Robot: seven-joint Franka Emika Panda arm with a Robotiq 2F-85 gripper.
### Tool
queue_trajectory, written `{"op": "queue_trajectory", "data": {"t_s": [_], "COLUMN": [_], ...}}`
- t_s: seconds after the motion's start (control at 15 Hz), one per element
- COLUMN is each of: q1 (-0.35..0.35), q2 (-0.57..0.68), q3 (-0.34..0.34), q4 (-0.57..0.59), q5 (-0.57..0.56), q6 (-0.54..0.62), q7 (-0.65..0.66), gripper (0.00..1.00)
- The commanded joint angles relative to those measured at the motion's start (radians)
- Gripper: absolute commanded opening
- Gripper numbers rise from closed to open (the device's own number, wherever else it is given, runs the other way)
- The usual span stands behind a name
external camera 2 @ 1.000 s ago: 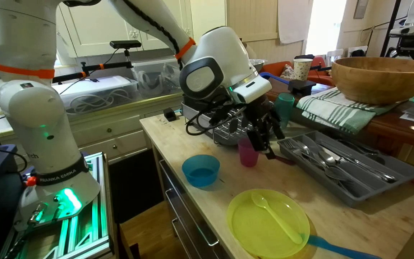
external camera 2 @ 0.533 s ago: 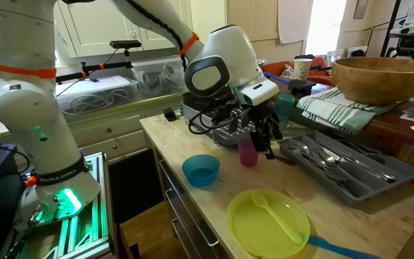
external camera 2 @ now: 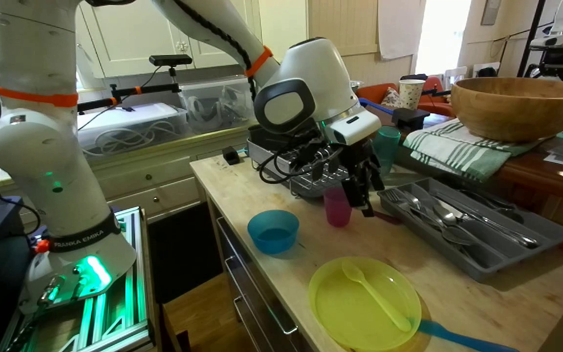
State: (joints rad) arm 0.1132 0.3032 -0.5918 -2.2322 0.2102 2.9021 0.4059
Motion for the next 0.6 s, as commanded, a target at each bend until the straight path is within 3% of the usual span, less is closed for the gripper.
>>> {"op": "queue_trajectory", "data": {"t_s": [0.0,0.2,0.53], "q1": [-0.127,-0.224,-0.327], "q2": [0.026,-0.005,-0.05], "q3": [0.136,0.238,0.281], "q4": [0.064,0.085,0.091], "q5": [-0.013,0.003,-0.016], "q6": [-0.07,-0.163,-0.251], "q7": [-0.016,-0.099,-0.234], "gripper": [1.0,1.0,1.0]}}
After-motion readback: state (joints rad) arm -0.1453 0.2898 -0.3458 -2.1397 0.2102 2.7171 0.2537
